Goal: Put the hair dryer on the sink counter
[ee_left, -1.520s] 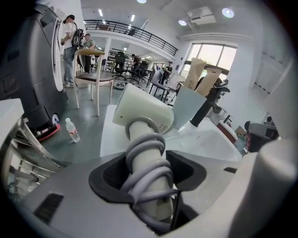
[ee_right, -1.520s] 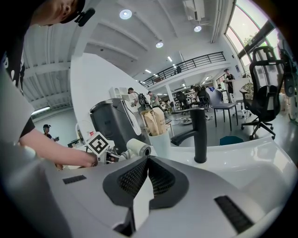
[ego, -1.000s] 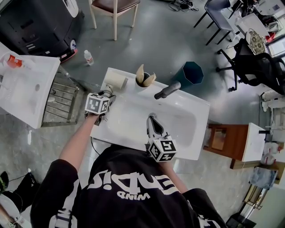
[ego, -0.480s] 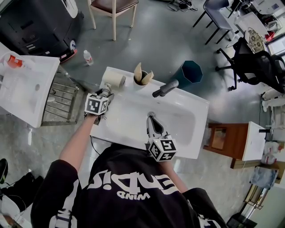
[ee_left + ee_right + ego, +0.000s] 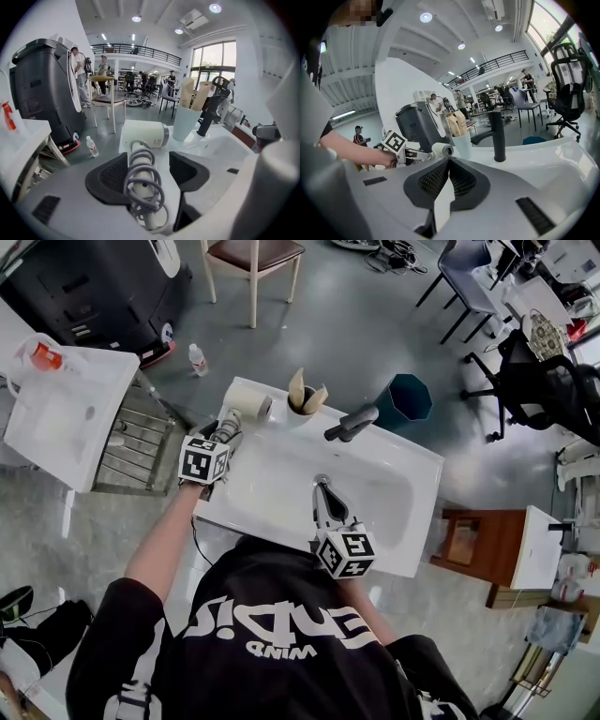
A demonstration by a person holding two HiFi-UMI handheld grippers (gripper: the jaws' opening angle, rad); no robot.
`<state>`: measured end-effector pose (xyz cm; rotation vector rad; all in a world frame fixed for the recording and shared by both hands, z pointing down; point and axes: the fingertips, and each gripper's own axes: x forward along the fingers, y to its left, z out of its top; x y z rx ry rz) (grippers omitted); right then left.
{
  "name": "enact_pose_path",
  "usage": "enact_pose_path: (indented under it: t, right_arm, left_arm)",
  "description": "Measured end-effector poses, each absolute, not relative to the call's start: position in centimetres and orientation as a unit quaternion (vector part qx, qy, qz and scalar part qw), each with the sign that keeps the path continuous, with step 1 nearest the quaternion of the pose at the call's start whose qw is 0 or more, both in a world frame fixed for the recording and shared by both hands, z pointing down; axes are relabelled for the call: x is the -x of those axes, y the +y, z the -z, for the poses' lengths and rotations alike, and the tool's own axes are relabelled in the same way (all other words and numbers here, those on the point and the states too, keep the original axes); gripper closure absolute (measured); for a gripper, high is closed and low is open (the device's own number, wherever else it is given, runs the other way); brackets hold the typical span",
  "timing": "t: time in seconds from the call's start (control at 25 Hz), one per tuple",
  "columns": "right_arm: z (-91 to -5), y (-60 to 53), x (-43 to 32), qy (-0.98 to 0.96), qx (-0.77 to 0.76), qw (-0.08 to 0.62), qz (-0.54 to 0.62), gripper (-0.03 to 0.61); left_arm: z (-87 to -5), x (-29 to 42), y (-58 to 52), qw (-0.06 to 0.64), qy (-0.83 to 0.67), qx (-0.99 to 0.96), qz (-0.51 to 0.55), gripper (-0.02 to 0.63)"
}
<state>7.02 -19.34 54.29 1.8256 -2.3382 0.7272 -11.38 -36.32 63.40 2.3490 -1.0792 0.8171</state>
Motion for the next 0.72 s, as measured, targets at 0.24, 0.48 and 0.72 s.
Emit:
enact_pose_path:
  t: [0.24, 0.48, 0.72]
  right_arm:
    - [-53.9, -18.2, -7.4, -0.772, -0.590, 0.041, -0.234, 0.555]
    - [-53.3, -17.2, -7.7, -0.778, -0.583, 0.039, -0.229, 0.555]
    - [-53.0, -16.5, -8.1, -0.783, -0.578, 0.041, -0.226, 0.555]
  left_arm:
    - [-61.0, 11.5, -33.9, 0.212, -0.403, -0.850, -0.266, 0.341]
    - [-58.9, 11.4, -30.3, 0.221, -0.410, -0.851, -0.243, 0.341]
    - [-56.0, 11.6, -26.8, 0.225, -0.413, -0.857, -0.211, 0.341]
